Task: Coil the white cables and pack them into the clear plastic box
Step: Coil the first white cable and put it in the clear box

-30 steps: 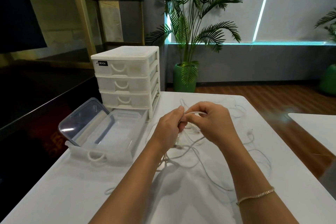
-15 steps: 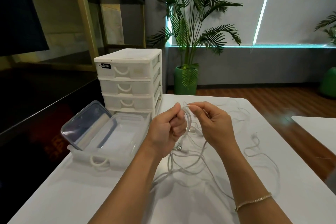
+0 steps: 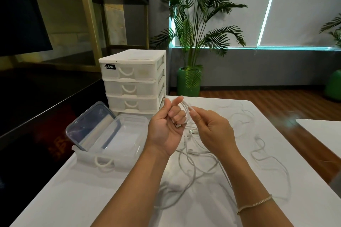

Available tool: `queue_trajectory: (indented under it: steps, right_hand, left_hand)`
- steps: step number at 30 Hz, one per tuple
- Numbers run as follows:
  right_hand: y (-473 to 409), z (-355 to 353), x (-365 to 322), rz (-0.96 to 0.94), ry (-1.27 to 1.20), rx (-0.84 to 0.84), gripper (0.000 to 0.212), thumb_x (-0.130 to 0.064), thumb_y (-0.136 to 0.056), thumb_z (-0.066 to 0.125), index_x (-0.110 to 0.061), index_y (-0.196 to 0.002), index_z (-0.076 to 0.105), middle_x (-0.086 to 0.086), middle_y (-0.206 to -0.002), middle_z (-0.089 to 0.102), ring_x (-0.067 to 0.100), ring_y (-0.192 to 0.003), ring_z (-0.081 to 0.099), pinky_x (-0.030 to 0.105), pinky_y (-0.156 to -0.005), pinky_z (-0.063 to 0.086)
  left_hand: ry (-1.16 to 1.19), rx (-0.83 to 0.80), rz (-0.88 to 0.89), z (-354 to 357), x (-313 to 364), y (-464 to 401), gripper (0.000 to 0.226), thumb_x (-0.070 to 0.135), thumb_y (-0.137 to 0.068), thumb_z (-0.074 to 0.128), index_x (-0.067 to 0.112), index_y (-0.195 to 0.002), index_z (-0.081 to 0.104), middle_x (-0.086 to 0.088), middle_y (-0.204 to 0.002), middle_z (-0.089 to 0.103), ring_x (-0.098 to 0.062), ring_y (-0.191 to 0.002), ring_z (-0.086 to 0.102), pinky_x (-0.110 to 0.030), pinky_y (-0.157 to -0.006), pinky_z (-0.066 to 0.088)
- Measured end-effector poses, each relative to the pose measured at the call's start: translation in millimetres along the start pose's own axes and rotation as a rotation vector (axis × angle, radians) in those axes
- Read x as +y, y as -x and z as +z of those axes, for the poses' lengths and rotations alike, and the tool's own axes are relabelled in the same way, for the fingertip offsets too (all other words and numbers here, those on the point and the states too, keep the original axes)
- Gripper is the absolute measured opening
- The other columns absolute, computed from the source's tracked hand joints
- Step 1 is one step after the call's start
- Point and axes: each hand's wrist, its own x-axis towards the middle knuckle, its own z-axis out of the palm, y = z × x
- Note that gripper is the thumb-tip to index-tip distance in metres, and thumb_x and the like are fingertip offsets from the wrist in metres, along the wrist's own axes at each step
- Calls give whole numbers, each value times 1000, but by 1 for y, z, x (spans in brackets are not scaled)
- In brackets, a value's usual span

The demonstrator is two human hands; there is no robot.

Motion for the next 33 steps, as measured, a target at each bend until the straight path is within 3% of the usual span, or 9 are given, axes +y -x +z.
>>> queue_trajectory:
  steps: [5,13,18,24,28,31,33]
  right_hand:
    - [3,2,-4,-97,298,-61,39,-44,-95,34,-40,-133,45,-7,-77,47,11,-70,47,23,-57,40]
    - [5,-2,-15,-163,430,-119,41,-39,-98,31,-48,-139,29,-7,-84,45,12,-71,47,17,-54,36]
    - [6,-1,-14,-115,432,-149,36,-37,-98,36,-41,-133,43,-7,-103,60,13,-83,55,22,-70,48]
    - [9,2,-13,-180,440,-91,30,-35,-97,42,-36,-123,57,-7,-85,51,11,-69,44,19,-54,34]
    - [9,6,-14,-295,361,47,11,-22,-74,77,-23,-84,74,-3,-57,51,9,-46,37,16,-38,32]
    - [8,6,-15,-324,328,57,10,-21,-70,79,-20,-78,74,-2,-55,54,12,-41,43,22,-32,37]
    - [7,3,-16,-327,295,75,6,-25,-72,75,-20,-75,73,-3,-54,54,11,-41,43,17,-33,35]
  left_hand:
    - [46,22,40,-4,6,0,41,27,-102,26,2,-103,59,3,-52,41,-8,-46,39,-15,-47,39]
    - [111,32,87,-2,18,1,38,20,-101,31,-4,-127,46,-3,-61,54,-10,-52,53,-17,-56,51]
    - [129,51,134,-2,24,0,38,16,-97,38,-6,-127,44,-4,-67,62,-9,-55,57,-16,-58,53]
    - [122,94,151,-4,24,-1,26,4,-93,44,-6,-116,50,-12,-89,66,-10,-64,65,-17,-60,55]
    - [-431,114,200,-5,15,-1,25,6,-96,43,-1,-117,55,-2,-93,67,-7,-78,65,-15,-73,53]
    - [-717,94,246,-4,9,0,20,13,-97,43,16,-109,58,4,-92,69,-9,-84,65,-18,-82,53]
    - [-833,101,264,-3,9,1,17,17,-97,43,28,-103,55,7,-94,70,-11,-90,66,-20,-85,52]
